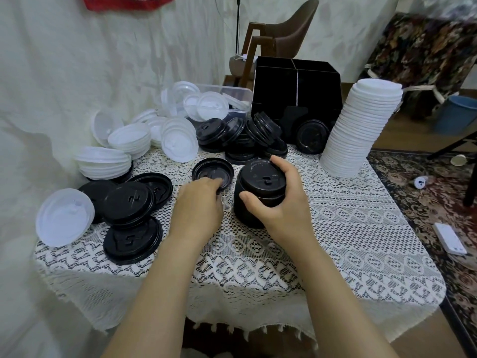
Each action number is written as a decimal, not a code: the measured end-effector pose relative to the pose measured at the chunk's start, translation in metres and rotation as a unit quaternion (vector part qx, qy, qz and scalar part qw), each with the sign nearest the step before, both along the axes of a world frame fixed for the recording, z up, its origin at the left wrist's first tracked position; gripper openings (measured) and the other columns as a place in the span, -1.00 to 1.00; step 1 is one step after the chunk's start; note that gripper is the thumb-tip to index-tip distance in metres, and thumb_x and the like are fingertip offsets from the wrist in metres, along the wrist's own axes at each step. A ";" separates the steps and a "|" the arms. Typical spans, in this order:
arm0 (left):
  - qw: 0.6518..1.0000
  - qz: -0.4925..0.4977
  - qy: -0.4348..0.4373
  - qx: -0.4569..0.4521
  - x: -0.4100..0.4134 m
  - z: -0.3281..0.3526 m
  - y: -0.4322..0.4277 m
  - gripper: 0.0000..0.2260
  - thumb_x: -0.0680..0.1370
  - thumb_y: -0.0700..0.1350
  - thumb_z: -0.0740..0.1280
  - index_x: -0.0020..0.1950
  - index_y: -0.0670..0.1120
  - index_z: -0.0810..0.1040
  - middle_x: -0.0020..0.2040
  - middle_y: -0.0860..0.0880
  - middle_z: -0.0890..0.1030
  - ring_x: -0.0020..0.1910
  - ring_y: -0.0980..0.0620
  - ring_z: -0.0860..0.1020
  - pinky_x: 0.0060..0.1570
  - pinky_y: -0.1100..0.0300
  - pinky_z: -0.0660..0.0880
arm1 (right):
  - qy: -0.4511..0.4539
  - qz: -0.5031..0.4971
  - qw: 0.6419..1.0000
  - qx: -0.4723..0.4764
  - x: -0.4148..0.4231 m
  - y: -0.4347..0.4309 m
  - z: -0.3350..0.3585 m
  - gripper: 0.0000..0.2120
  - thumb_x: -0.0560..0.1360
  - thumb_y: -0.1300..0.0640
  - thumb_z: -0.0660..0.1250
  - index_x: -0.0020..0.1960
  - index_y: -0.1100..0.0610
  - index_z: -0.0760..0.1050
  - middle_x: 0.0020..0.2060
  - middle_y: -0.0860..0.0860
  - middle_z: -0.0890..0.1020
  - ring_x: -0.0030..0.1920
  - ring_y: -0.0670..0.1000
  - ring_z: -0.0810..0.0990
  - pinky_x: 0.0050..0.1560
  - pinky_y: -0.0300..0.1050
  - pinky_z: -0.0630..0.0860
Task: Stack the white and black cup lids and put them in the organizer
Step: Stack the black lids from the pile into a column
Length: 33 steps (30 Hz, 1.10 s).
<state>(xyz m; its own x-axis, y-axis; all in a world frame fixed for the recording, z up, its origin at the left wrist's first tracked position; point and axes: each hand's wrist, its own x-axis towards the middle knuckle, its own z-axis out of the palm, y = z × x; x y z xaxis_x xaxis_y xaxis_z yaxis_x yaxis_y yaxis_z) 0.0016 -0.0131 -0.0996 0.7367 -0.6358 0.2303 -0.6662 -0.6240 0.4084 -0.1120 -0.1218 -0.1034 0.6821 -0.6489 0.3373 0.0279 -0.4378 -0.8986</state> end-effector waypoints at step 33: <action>0.962 0.167 0.162 -0.142 0.007 0.014 0.014 -0.69 0.57 -0.28 0.11 0.19 -0.21 0.57 0.15 -0.18 0.60 0.15 -0.20 0.51 0.08 0.05 0.44 | 0.008 0.014 1.000 -0.006 -0.002 0.000 0.002 -0.30 0.36 -0.02 0.54 0.40 0.01 0.30 0.23 -0.10 0.47 0.22 -0.22 0.47 0.20 -0.40 0.41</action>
